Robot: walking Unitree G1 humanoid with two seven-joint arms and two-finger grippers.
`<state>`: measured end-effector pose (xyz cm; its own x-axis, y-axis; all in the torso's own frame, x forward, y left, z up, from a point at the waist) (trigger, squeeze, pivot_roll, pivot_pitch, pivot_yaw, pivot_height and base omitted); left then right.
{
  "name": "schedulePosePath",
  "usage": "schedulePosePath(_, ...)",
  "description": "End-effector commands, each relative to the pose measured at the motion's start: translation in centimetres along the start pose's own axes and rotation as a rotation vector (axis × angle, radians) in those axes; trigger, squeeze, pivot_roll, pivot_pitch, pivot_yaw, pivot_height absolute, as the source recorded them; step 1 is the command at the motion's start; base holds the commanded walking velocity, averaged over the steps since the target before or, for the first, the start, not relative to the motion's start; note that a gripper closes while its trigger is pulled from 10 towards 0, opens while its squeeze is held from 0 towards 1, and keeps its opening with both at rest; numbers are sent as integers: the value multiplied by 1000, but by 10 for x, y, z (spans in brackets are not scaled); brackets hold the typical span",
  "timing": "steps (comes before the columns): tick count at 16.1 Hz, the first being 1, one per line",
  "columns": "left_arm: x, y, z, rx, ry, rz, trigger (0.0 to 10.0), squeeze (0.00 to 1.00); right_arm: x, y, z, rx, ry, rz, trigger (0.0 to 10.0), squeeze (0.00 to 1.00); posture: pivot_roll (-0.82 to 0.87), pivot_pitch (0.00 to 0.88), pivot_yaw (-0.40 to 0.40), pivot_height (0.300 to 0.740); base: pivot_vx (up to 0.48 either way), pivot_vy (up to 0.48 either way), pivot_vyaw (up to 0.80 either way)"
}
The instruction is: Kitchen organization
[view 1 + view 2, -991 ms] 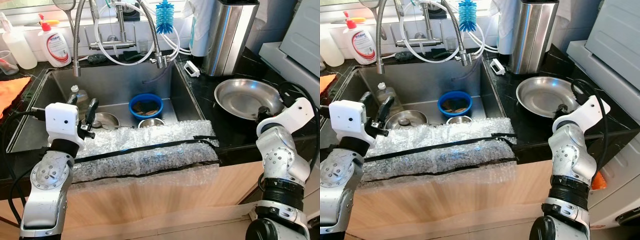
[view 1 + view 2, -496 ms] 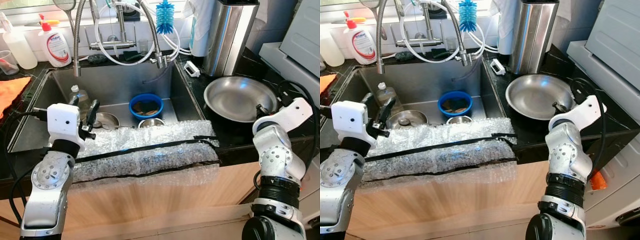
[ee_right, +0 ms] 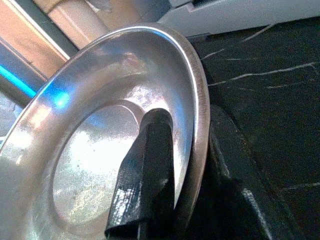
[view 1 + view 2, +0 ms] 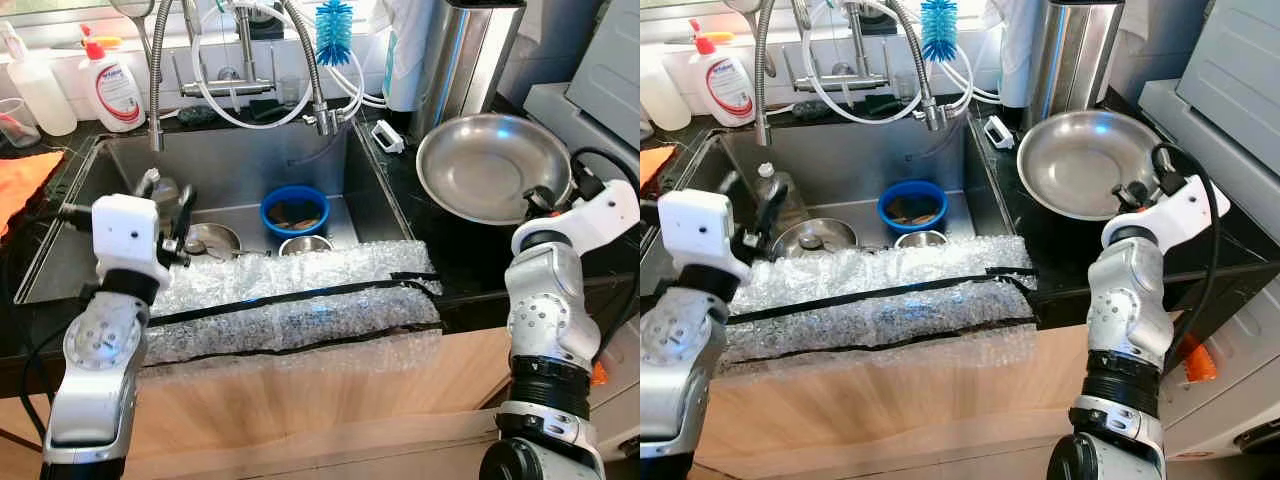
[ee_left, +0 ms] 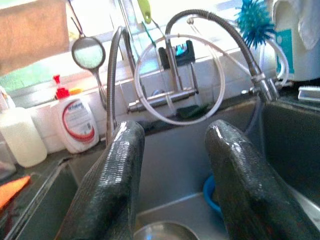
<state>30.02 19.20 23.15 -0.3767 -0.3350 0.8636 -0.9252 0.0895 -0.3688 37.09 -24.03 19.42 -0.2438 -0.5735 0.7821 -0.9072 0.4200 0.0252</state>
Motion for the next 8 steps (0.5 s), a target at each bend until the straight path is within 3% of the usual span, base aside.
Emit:
schedulePosePath(1, 5, -2, 0, 4, 6, 19, 10000, 0, 9, 2, -11, 55, 14, 48, 0, 0, -37, 13, 13, 740, 0, 0, 0)
schedulePosePath(2, 8, -5, 1, 11, 87, 23, 10000, 0, 6, 6, -25, 161, 47, 72, 10000, 0, -33, 8, 16, 740, 0, 0, 0)
schedulePosePath(3, 7, -8, -2, 27, 275, 22, 10000, 0, 2, 18, -51, 361, 86, 102, 10000, 0, -34, 0, 18, 740, 0, 0, 0)
schedulePosePath(4, 5, -7, -4, 35, 321, 21, 10000, 0, 1, 23, -58, 417, 108, 111, 10000, 0, -33, 0, 20, 740, 0, 0, 0)
schedulePosePath(8, 5, -8, -2, -11, 343, 16, 10000, 0, 4, 32, -69, 530, 149, 153, 10000, 0, -32, 0, 24, 740, 0, 0, 0)
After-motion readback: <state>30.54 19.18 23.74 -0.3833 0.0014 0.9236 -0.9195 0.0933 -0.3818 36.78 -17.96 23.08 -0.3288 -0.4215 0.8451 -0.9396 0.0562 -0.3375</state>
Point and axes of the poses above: a point about 5 cm out from each wrist's last joint towards the gripper, its own y axis pointing back from the gripper into the wrist, its own x axis along the axis of the wrist's last joint, z = x × y, the point moved 3 cm from there along -y, pointing out of the wrist towards the gripper, and after that the axes turned 6 degrees about -y, right-handed, at the moved point
